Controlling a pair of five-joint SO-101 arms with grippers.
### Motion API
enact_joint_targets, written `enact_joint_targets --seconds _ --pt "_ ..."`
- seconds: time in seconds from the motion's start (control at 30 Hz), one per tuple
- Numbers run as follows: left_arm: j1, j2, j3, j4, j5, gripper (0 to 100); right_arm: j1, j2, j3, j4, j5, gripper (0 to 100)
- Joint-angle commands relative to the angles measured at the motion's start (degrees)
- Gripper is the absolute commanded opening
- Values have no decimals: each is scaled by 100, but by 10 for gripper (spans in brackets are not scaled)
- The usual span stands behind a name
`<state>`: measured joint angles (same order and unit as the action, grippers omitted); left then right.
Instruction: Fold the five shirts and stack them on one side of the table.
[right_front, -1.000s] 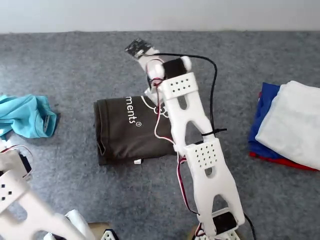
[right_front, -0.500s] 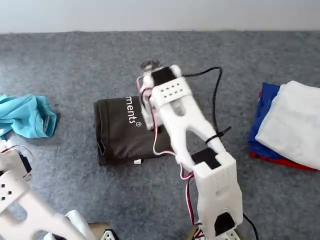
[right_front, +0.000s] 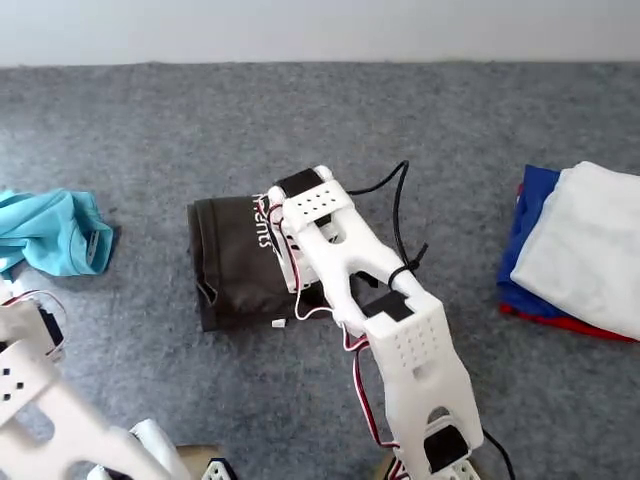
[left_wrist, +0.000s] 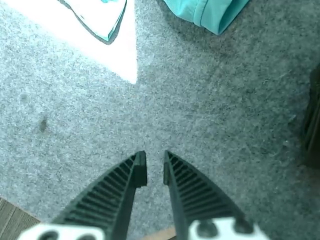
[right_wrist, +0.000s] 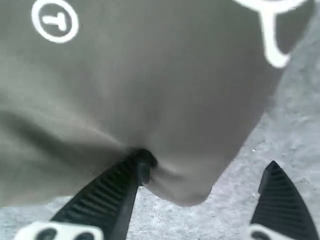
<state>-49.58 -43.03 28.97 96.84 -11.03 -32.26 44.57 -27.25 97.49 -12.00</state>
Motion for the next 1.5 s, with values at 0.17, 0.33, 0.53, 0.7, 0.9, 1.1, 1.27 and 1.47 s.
enact_joint_targets --seconds 0.17,0.33,0.53,0.7,0.9,1.1,1.27,1.47 --pt "18 -79 -31 -44 26 72 84 295 88 4 387 207" --pt "18 -79 -31 -35 26 72 110 286 88 145 1521 27" --pt "18 -79 -31 -44 26 72 602 145 149 558 1960 11" --pt "18 -79 -31 -26 9 72 998 -910 791 558 3015 10" --pt "18 -79 -31 -53 0 72 2079 -1815 1178 523 5486 10" --pt "18 -79 -31 -53 -9 72 3029 -1640 457 -277 8105 10" --pt "18 -79 -31 -44 -9 72 3011 -1270 -457 -1235 8202 15" --pt "18 -62 -31 -44 -9 72 2668 -1182 -941 -523 6910 50"
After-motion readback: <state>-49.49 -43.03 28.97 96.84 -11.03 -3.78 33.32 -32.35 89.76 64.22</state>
